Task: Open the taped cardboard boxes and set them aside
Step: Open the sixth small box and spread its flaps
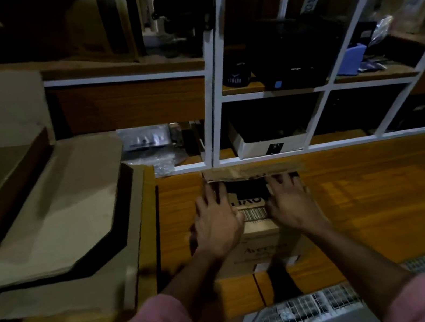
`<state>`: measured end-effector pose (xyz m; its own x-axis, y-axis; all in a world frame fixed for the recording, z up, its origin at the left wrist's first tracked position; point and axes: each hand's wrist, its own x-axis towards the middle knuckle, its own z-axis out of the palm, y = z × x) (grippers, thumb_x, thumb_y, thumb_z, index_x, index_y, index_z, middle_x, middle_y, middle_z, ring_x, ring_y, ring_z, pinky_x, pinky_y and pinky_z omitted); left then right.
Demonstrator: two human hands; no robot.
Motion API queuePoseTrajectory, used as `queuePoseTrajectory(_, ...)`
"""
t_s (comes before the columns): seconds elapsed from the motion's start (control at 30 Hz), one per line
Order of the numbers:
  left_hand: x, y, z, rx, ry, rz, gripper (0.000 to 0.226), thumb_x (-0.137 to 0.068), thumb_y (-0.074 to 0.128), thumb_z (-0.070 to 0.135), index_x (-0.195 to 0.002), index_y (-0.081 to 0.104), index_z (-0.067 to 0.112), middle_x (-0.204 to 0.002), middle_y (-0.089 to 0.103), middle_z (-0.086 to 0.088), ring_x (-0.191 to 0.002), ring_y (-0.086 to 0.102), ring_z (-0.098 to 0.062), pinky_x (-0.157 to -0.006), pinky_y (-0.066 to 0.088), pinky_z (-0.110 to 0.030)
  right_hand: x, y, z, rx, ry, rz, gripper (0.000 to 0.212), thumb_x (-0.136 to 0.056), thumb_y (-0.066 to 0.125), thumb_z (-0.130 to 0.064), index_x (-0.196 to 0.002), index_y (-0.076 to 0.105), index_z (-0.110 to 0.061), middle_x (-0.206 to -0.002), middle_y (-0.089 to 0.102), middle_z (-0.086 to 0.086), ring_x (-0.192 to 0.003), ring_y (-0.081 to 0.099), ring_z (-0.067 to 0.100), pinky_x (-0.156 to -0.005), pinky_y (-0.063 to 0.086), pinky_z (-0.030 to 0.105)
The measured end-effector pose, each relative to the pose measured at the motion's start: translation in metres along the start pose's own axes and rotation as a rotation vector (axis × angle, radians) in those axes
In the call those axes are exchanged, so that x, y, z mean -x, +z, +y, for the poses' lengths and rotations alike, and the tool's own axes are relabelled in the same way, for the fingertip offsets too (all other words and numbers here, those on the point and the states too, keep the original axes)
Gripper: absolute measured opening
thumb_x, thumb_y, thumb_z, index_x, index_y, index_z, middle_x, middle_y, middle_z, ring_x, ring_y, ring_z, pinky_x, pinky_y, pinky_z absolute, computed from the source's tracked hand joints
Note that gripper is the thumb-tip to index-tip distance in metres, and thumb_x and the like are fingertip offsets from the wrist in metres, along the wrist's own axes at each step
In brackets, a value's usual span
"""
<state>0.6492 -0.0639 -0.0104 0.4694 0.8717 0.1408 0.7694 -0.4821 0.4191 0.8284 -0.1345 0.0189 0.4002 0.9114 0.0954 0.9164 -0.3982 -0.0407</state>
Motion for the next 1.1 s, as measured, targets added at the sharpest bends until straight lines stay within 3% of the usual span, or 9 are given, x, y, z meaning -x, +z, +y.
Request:
queuePoseTrajectory(0.1, -0.02, -0.008, -0.007, -0.032, 0.073, -0.03, 0.1, -0.087, 0.056, 0.057, -0.16, -0.006, 0.027, -0.168, -0.015, -0.006, -0.132, 0.026, -0.039, -0.095, 0.051, -0.052, -0.028, -0.002, -0.007, -0.077, 0.07, -0.024, 0.092, -0.094, 0.06, -0.044, -0.159, -0.006, -0.039, -0.163, 0.021, 0.009, -0.141, 0.035, 0.037, -0.11, 0.04, 0.054)
queuePoseTrajectory(0.2, -0.047, -0.013, -0.016, -0.071, 0.096, -0.114, 0.099, -0.091, 0.055, 0.056, -0.16, -0.01, 0.027, -0.168, -0.02, -0.006, -0.137, 0.025, -0.041, -0.101, 0.045, -0.055, -0.043, 0.008, -0.008, -0.082, 0.04, -0.054, 0.096, -0.093, 0.059, -0.046, -0.156, -0.014, -0.043, -0.168, 0.009, 0.001, -0.128, 0.051, 0.036, -0.097, 0.051, 0.051)
queuePoseTrajectory(0.33, -0.072, -0.003, -0.016, -0.034, -0.039, -0.239, 0.097, -0.094, 0.054, 0.055, -0.161, -0.008, 0.024, -0.168, -0.023, 0.001, -0.141, 0.023, -0.041, -0.103, 0.041, -0.054, -0.056, 0.022, 0.001, -0.05, 0.034, -0.077, 0.093, -0.093, 0.058, -0.046, -0.156, -0.01, -0.04, -0.17, -0.002, -0.004, -0.116, 0.06, 0.032, -0.086, 0.057, 0.044)
queuePoseTrajectory(0.53, -0.073, 0.004, -0.017, -0.008, -0.029, -0.196, 0.09, -0.095, 0.052, 0.054, -0.162, 0.0, 0.022, -0.168, -0.01, 0.001, -0.137, 0.027, -0.039, -0.103, 0.044, -0.051, -0.074, 0.023, 0.008, -0.031, -0.033, -0.082, 0.082, -0.095, 0.056, -0.048, -0.158, 0.005, -0.035, -0.169, 0.008, 0.001, -0.086, 0.064, 0.022, -0.072, 0.057, 0.039)
queuePoseTrajectory(0.63, -0.071, 0.004, -0.017, 0.025, -0.036, -0.191, 0.09, -0.095, 0.054, 0.051, -0.161, 0.0, 0.024, -0.168, -0.005, -0.001, -0.137, 0.027, -0.038, -0.107, 0.042, -0.052, -0.082, 0.017, 0.002, -0.098, -0.056, -0.047, 0.065, -0.093, 0.061, -0.044, -0.148, 0.029, -0.031, -0.155, 0.033, 0.003, -0.091, 0.062, 0.02, -0.072, 0.059, 0.041)
queuePoseTrajectory(0.73, -0.07, 0.002, -0.016, 0.034, -0.057, -0.198, 0.089, -0.095, 0.054, 0.05, -0.161, -0.002, 0.026, -0.167, -0.004, 0.0, -0.137, 0.027, -0.037, -0.107, 0.042, -0.052, -0.088, 0.014, -0.002, -0.106, -0.044, -0.039, 0.05, -0.093, 0.063, -0.043, -0.134, 0.039, -0.029, -0.138, 0.045, 0.002, -0.089, 0.06, 0.019, -0.073, 0.057, 0.042)
queuePoseTrajectory(0.97, -0.07, -0.003, -0.011, 0.01, -0.081, -0.196, 0.087, -0.095, 0.056, 0.044, -0.161, 0.003, 0.027, -0.169, -0.008, 0.0, -0.137, 0.027, -0.035, -0.106, 0.042, -0.051, -0.075, 0.017, -0.015, -0.122, -0.005, -0.033, 0.074, -0.089, 0.068, -0.04, -0.15, 0.028, -0.023, -0.155, 0.024, 0.008, -0.103, 0.059, 0.025, -0.083, 0.057, 0.041)
queuePoseTrajectory(1.03, -0.069, -0.007, -0.01, -0.049, -0.085, -0.124, 0.079, -0.093, 0.056, 0.042, -0.159, 0.016, 0.023, -0.167, 0.001, -0.005, -0.137, 0.027, -0.035, -0.108, 0.037, -0.049, -0.063, 0.017, -0.03, -0.255, -0.065, 0.056, 0.055, -0.093, 0.064, -0.033, -0.141, 0.04, -0.022, -0.152, 0.025, 0.006, -0.104, 0.056, 0.022, -0.083, 0.054, 0.037)
queuePoseTrajectory(1.1, -0.066, -0.011, -0.008, -0.119, -0.033, -0.04, 0.067, -0.093, 0.054, 0.04, -0.152, 0.03, 0.019, -0.162, 0.016, -0.009, -0.135, 0.029, -0.033, -0.107, 0.034, -0.047, -0.05, 0.019, -0.043, -0.449, -0.113, 0.046, 0.032, -0.096, 0.059, -0.026, -0.127, 0.053, -0.022, -0.138, 0.041, 0.006, -0.103, 0.057, 0.021, -0.083, 0.051, 0.033)
